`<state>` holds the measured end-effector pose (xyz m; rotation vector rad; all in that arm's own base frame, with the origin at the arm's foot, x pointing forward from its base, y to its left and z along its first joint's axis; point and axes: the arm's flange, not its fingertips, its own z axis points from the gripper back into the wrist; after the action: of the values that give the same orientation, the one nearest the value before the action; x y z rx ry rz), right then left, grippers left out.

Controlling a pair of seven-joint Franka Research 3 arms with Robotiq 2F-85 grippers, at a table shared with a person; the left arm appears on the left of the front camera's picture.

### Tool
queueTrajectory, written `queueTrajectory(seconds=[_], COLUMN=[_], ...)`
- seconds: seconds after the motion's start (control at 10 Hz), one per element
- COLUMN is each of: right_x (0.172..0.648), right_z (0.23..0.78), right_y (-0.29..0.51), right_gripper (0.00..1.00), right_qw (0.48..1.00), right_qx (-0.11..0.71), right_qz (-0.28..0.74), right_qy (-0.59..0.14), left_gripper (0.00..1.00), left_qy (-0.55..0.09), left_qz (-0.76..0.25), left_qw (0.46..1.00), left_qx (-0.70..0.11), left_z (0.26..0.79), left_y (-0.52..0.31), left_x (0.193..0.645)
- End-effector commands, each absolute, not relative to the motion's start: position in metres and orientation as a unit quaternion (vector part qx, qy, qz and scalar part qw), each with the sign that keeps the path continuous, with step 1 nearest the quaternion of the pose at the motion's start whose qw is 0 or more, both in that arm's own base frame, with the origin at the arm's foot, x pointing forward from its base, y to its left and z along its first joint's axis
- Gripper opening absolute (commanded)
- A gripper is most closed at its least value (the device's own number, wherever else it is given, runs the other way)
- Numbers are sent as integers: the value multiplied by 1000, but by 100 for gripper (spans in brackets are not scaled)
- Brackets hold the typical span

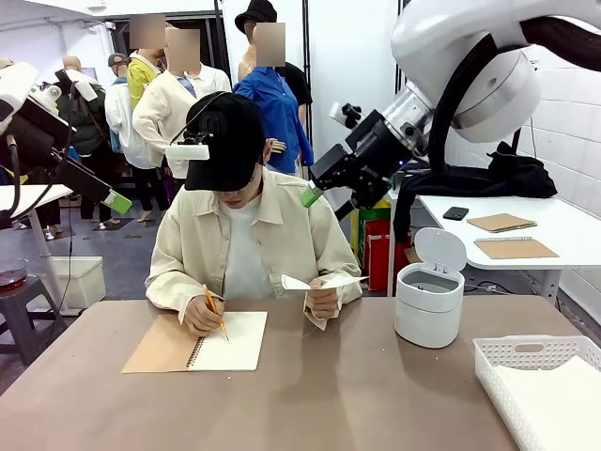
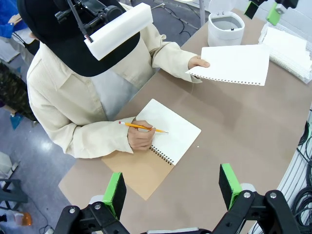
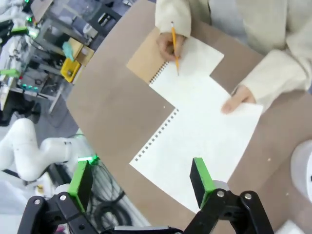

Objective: Sort the paper based on its condition.
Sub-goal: If a person hands you a paper, place it in the Organizing basket , and if it's crumpled, put it in the Trash can.

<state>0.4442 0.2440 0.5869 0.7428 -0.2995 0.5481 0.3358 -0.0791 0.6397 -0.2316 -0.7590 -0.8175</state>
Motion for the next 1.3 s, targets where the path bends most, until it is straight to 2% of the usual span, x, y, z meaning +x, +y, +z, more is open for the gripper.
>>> queueTrajectory(seconds=[0.0,0.1,0.3,0.4,0.5,0.6,0.9,1.0,1.1,1.2], right_x=[454,455,462,466,467,463,466,491,514,526], right_z=[580,570,539,523,525,535,527,516,501,491], right_y=[230,219,197,188,188,191,186,180,171,163], right_gripper=[100,100,100,100,100,100,100,100,100,100], right_qw=[889,874,875,859,854,871,866,877,862,853], right_qx=[392,439,463,499,501,467,481,475,493,499], right_qz=[212,195,141,116,135,152,140,61,7,-20], right_qy=[-106,-65,-7,13,-20,-9,-3,42,115,151], left_gripper=[100,100,100,100,100,100,100,100,100,100], left_qy=[-360,-360,-360,-360,-360,-360,-360,-360,-360,-360], left_qz=[-386,-386,-386,-386,-386,-386,-386,-386,-386,-386], left_qw=[842,842,842,842,842,842,842,842,842,842], left_qx=[-112,-112,-112,-112,-112,-112,-112,-112,-112,-112], left_z=[640,640,640,640,640,640,640,640,640,640], left_y=[-80,-80,-80,-80,-80,-80,-80,-80,-80,-80], left_x=[336,336,336,336,336,336,336,336,336,336])
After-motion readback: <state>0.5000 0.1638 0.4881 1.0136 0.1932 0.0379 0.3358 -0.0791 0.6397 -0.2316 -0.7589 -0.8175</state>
